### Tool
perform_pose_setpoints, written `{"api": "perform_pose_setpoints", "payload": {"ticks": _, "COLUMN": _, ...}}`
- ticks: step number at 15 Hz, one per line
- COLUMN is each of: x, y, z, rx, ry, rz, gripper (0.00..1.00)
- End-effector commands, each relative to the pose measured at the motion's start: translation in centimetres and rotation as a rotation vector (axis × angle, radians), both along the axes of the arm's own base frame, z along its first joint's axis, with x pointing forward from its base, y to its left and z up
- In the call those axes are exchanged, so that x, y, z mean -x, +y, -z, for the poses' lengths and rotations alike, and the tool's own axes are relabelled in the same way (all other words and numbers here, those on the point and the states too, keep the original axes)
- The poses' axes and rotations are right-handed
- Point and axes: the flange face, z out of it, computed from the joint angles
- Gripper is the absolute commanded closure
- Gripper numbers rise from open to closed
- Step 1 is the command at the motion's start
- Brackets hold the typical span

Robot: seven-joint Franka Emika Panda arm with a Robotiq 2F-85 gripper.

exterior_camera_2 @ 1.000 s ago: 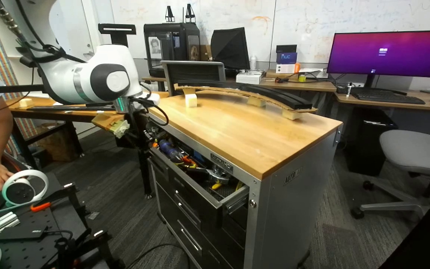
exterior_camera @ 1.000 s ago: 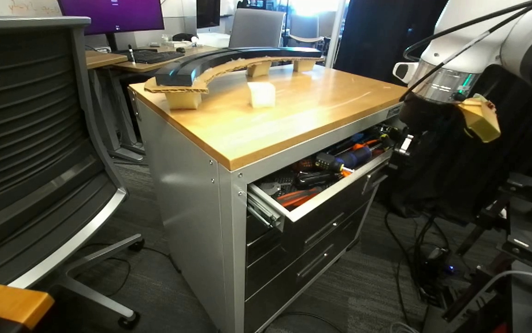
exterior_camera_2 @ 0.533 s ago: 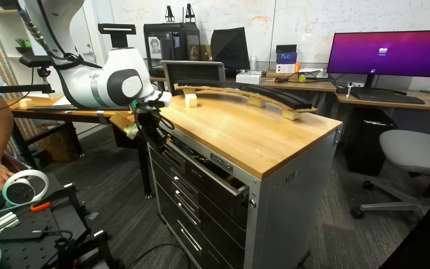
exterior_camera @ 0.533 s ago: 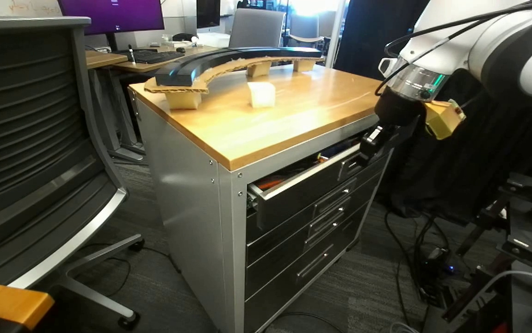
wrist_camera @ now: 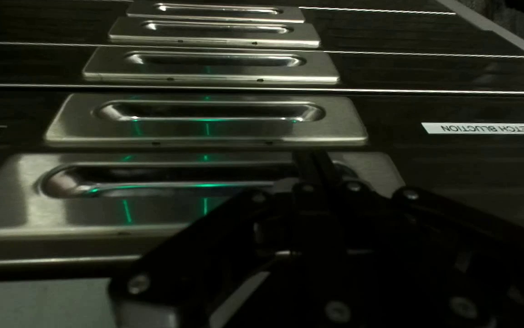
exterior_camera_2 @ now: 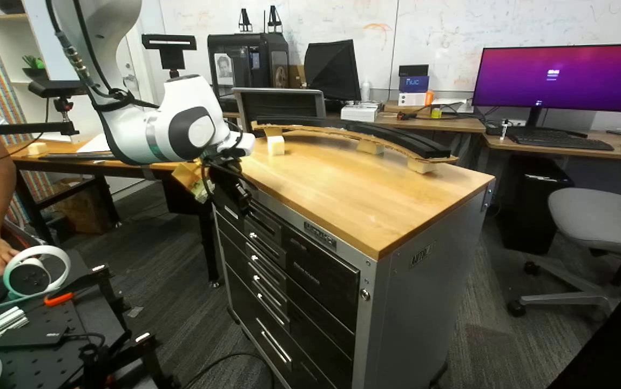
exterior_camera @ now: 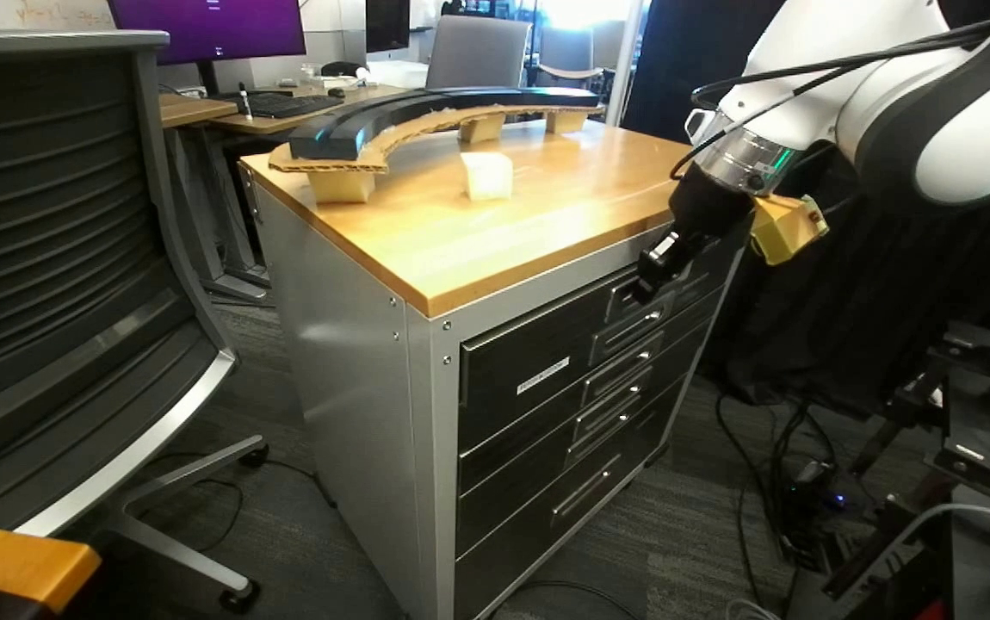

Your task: Put the screwdriver inside the open drawer then close the drawer

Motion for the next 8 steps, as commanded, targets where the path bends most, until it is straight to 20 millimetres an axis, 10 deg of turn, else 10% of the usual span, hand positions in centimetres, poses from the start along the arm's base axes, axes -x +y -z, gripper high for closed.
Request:
{"api": "perform_pose_setpoints", "payload": {"ticks": 1, "x": 1.3, "y": -0.7, "z": -3.1, "rx": 0.045, "ry": 0.014, "rz": -0.021, "gripper": 0.65}}
{"api": "perform_pose_setpoints", "payload": {"ticks": 8, "x": 4.7, "y": -1.1, "z": -13.6, "rx": 0.144, "ry": 0.195, "rz": -0.206, "gripper": 0.11}}
